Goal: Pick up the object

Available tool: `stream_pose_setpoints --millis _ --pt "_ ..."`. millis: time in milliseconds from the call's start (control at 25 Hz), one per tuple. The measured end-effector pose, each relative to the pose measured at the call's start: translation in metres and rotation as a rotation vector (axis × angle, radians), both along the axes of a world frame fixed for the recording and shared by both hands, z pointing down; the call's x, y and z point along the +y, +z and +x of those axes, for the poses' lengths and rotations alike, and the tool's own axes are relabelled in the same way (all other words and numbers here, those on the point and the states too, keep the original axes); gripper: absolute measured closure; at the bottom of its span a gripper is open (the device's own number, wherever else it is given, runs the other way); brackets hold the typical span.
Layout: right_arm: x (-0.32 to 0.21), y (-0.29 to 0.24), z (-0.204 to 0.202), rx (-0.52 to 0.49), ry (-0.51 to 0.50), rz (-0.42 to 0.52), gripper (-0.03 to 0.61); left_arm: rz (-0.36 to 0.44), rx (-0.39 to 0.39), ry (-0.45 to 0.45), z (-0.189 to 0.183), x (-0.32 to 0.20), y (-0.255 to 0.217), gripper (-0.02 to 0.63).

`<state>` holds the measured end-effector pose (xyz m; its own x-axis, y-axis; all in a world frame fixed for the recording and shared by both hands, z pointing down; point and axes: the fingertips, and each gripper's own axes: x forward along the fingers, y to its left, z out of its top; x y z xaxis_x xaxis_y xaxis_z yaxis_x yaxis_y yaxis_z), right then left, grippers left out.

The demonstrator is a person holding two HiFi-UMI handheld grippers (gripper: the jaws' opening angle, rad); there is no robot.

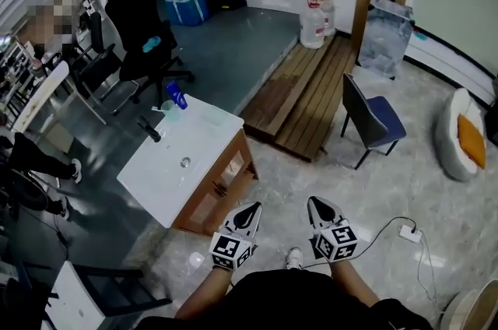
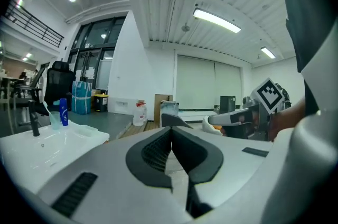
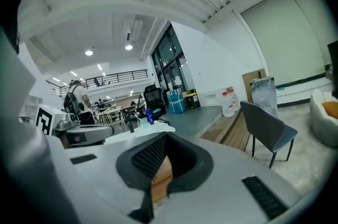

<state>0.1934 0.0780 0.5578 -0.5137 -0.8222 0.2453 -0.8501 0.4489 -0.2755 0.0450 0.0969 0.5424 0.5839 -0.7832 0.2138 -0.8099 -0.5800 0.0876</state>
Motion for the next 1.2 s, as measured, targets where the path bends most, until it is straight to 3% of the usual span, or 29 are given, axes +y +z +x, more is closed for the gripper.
stream_pose_setpoints --millis 240,640,1200 --pt "-0.033 -0.004 0.011 0.062 -0.062 0.049 0.56 -0.002 -0.016 -0.055 0.011 -0.028 -0.001 0.593" --pt "-0.067 -0.007 0.03 0.052 -0.102 0.05 0.56 -0.032 -0.013 -0.134 0.018 -0.045 0.005 0.592" --pt "-0.127 0.004 -0.004 0.106 -0.115 0.047 0.56 -0.03 -0.008 -0.191 -0.015 -0.099 0.012 0.592"
